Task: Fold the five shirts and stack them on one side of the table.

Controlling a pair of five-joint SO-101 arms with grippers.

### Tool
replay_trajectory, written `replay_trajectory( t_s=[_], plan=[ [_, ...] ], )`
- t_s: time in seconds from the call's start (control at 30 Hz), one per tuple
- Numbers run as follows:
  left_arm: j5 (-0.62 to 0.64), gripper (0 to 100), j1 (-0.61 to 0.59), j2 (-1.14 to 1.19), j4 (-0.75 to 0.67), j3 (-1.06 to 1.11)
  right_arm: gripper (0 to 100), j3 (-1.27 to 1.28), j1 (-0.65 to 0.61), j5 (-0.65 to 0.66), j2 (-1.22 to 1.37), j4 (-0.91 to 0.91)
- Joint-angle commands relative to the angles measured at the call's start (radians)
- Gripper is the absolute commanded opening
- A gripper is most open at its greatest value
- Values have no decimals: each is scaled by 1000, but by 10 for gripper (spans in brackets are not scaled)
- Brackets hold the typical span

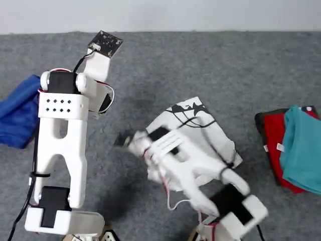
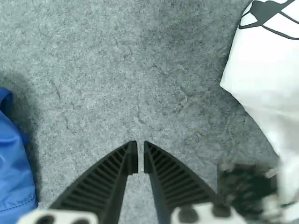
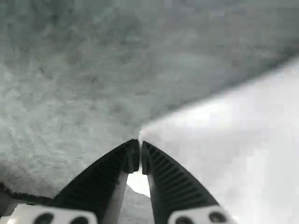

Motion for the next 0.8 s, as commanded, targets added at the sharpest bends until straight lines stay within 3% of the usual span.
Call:
replay_trajectory(
  t_s=[0.0, 0.4, 0.6, 0.77],
  plan=[
    [5, 36, -3, -38, -14, -2, 9, -166, 139, 11, -154, 64],
    [5, 36, 3, -21, -15, 1, 9, -485, 562, 2, -441, 77],
    [5, 37, 101, 140, -15, -5, 9, -528, 656, 2, -624, 74],
    [5, 37, 207, 328, -109, -7, 9, -473, 664, 2, -705, 101]
  ],
)
